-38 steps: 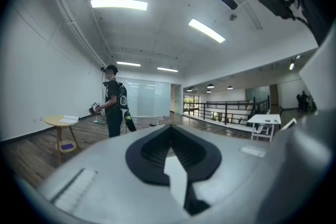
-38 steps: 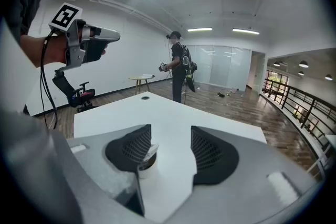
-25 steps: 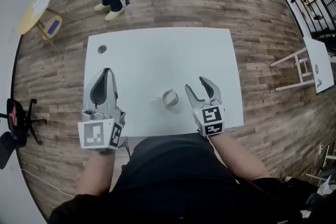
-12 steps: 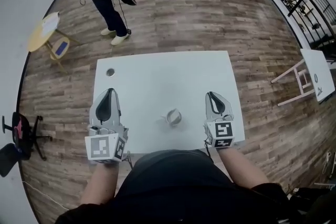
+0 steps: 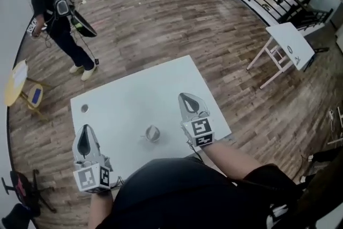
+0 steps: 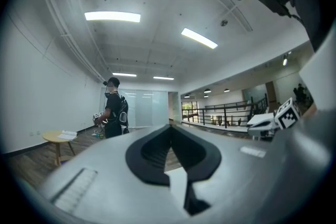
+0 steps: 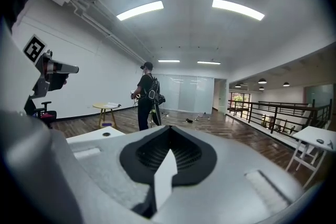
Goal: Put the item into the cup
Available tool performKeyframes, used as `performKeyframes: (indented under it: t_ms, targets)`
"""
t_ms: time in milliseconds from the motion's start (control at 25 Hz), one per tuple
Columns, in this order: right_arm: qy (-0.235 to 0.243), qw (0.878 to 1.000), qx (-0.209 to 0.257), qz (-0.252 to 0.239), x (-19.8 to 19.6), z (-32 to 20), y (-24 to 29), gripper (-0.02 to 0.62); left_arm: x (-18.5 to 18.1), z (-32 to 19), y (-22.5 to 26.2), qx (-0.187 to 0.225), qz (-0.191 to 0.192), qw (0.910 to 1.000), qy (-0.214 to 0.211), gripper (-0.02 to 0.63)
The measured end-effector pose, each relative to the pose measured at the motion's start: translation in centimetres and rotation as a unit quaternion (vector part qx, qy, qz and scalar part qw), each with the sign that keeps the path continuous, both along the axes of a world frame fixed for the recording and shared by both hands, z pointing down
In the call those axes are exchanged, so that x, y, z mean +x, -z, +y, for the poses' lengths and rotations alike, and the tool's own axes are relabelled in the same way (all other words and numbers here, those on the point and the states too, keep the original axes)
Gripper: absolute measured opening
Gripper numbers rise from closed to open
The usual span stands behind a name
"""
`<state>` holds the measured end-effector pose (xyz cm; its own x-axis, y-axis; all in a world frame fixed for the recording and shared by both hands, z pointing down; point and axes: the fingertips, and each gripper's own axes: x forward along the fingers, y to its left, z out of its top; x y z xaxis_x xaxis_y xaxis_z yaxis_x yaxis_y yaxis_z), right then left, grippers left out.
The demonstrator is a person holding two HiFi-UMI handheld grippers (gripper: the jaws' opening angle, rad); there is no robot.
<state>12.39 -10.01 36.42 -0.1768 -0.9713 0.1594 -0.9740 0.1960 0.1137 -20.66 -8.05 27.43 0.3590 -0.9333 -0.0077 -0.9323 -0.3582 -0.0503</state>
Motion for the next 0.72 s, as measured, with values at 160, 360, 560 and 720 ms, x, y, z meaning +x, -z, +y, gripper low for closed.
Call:
performKeyframes:
  t_ms: [160,360,560,720]
  targets:
    - [-0.008,1.000,0.007,0.002,-0.4,-0.6,0.3,0.002,-0.5,-0.6,-0.5,-0.004,0.007,1.0000,-0.005,0.006]
    - [-0.020,1.000,0.006,0.006,0.0,0.1,0.2,0.002,0.1,-1.3,-0.9,-0.003,0.016,0.9997,-0.020,0.006]
    - [-0.023,1.000,0.000,-0.001,-0.3,0.3,0.0,0.002,-0.2,-1.4,-1.0,-0.007,0.014,0.9997,-0.021,0.006]
    - [-0.025,1.000,0.000,-0.001,-0.4,0.7,-0.3,0.002,-0.3,-1.3,-1.5,-0.010,0.019,0.9995,-0.023,0.006]
